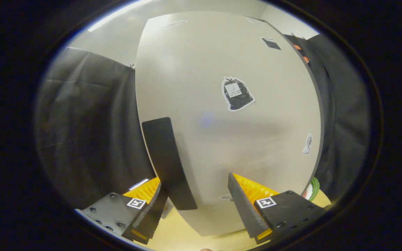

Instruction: Open the shoe cabinet door, grab the shoes and put them into the shoe cabinet, then close the shoe cabinet door.

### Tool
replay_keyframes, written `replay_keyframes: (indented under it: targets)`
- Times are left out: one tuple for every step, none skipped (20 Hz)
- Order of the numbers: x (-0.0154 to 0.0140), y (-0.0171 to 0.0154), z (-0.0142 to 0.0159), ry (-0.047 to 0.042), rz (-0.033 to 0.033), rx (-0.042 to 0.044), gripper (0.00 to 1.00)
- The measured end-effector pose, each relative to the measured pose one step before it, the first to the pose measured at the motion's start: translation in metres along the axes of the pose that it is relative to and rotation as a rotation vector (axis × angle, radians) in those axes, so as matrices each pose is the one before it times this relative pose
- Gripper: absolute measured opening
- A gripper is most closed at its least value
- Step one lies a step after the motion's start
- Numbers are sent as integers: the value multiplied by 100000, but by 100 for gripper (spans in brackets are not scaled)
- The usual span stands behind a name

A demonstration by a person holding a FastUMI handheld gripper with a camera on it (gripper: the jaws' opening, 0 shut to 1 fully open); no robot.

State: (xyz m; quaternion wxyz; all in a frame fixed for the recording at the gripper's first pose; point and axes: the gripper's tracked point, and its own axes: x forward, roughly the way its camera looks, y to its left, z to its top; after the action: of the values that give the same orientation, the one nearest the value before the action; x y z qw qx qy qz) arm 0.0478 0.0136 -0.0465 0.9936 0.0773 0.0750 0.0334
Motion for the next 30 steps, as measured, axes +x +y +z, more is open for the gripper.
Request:
replay_keyframes:
  targets:
    - [168,128,-73,11,-178,-246,98]
    - [-6,333,-197,158,-163,-173,98]
    - [-157,252,34,201,-213,-147,98]
    - [134,99,-28,52,-97,-162,98]
    - [112,-64,130,99,-94,-105,98]
    - [72,9,-29,126,-264,186,98]
    - [136,8,4,-53,-552,167,98]
    - [174,-8,-23,-139,-635,-125,98]
    - [152,4,10,-202,-610,-230,98]
    - [106,6,-26,-252,-430,-223,98]
    - [176,0,32,-176,-464,-90,98]
    - [129,26,-12,-238,-457,95,98]
    - [127,10,1,-146,-523,-8,98]
    - [-61,-31,5,-117,-434,-18,98]
    - [-4,-11,2,-77,-338,-117,98]
    - [-33,1,54,-301,-237,-99,98]
    - [48,8,31,-134,-240,81,98]
    - [-65,25,-49,-219,-216,153,98]
    - [26,-18,28,-189,-230,-20,98]
    - [-50,34,2,-189,-180,-142,98]
    - [59,-25,0,-172,-181,-251,98]
    - [-51,2,-13,-96,-159,-139,98]
    - [-46,-6,71,-37,-203,79,98]
    - [-33,17,-59,-5,-205,62,98]
    - [29,-9,17,-88,-202,-5,98]
    - [4,11,-38,-8,-89,-41,98]
    - [16,-7,7,-60,-66,54,98]
    - [-10,42,-4,12,-17,67,98]
    - [14,44,-10,28,30,64,98]
    - [-121,94,18,81,72,95,98]
